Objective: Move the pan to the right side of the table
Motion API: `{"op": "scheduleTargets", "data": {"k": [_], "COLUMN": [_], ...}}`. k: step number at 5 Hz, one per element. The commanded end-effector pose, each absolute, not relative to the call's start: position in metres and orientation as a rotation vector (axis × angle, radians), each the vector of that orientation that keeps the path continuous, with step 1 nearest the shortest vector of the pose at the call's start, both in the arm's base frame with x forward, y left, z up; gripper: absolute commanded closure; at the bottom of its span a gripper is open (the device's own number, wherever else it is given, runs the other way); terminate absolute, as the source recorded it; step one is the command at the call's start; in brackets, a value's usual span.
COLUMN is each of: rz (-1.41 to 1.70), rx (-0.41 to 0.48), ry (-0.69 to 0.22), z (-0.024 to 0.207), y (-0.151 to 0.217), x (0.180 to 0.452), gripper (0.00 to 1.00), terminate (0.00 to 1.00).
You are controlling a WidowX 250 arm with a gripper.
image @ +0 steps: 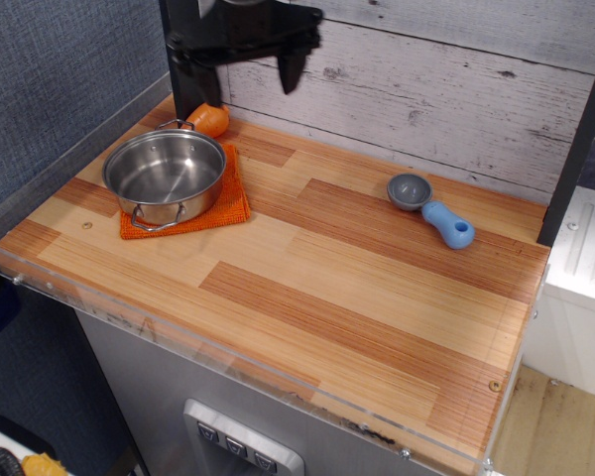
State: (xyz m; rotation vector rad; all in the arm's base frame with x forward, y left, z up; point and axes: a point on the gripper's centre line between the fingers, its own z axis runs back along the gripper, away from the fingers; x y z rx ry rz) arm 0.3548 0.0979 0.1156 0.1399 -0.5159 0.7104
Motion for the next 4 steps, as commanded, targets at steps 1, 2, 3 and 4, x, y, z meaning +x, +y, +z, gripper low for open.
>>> {"op": "scheduleTargets", "data": {"k": [1, 2, 3, 4], "rz": [0.698, 0.700, 0.719, 0.712], "rx": [0.185, 0.215, 0.225, 0.228], "ry": [-0.528, -0.482, -0.421, -0.376], "z": [0.115, 0.101, 0.090, 0.082], "y": [0.131, 0.134, 0.134, 0.133], "x": [0.370, 0.361, 0.348, 0.346], "gripper": [0.00, 0.00, 0.00, 0.00], "terminate": [0.00, 0.00, 0.00, 0.00]}}
